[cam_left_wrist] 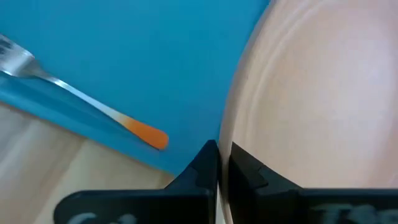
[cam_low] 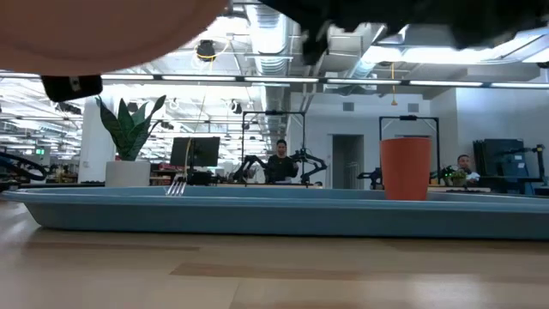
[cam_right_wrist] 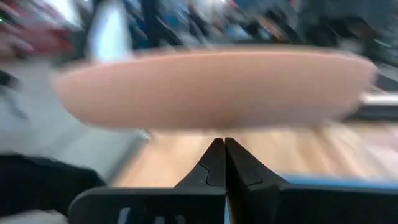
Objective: Pick and place plate/cup/fork/spoon on tray
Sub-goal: Put the orange plate on the blue serving tray
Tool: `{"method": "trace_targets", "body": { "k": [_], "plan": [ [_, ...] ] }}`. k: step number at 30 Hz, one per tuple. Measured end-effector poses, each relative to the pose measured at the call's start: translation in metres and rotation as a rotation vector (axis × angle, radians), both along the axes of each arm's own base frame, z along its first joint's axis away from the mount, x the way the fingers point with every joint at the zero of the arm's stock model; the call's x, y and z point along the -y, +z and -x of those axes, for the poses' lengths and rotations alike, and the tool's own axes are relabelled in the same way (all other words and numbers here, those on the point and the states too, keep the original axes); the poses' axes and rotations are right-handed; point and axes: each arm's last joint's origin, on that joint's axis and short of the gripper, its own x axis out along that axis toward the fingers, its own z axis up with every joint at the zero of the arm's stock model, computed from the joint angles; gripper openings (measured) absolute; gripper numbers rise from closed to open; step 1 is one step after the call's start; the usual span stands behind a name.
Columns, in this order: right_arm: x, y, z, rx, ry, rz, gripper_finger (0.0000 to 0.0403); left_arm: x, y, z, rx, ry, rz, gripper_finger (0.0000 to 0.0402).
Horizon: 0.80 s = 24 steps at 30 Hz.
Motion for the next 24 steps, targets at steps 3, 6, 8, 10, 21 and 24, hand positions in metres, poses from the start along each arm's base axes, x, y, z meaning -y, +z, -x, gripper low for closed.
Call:
{"method": "trace_targets", "body": {
  "k": [3,6,8,10,21,24],
  "plan": [
    [-0.010,0.010,0.017,-0.104,-0.149,0.065,0.0008,-0.011,0.000,-0.003,0.005,0.025,-0.011,0.0000],
    [-0.021,0.023,0.036,-0.135,-0.260,0.111,0.0008,-0.023,-0.003,-0.010,-0.004,0.046,-0.025,0.0000],
    [-0.027,0.029,0.045,-0.139,-0.299,0.130,0.0008,-0.030,-0.008,-0.017,-0.020,0.038,-0.025,0.0000],
    [-0.032,0.033,0.053,-0.146,-0.309,0.147,0.0009,-0.037,-0.014,-0.028,-0.022,0.014,-0.003,0.0000],
    [-0.039,0.059,0.090,-0.199,-0.280,0.084,0.0090,-0.070,-0.036,-0.084,-0.086,-0.136,0.054,0.0000],
    [-0.036,0.065,0.092,-0.194,-0.250,0.113,0.0124,-0.080,-0.036,-0.096,-0.084,-0.161,0.055,0.0000]
  ]
}}
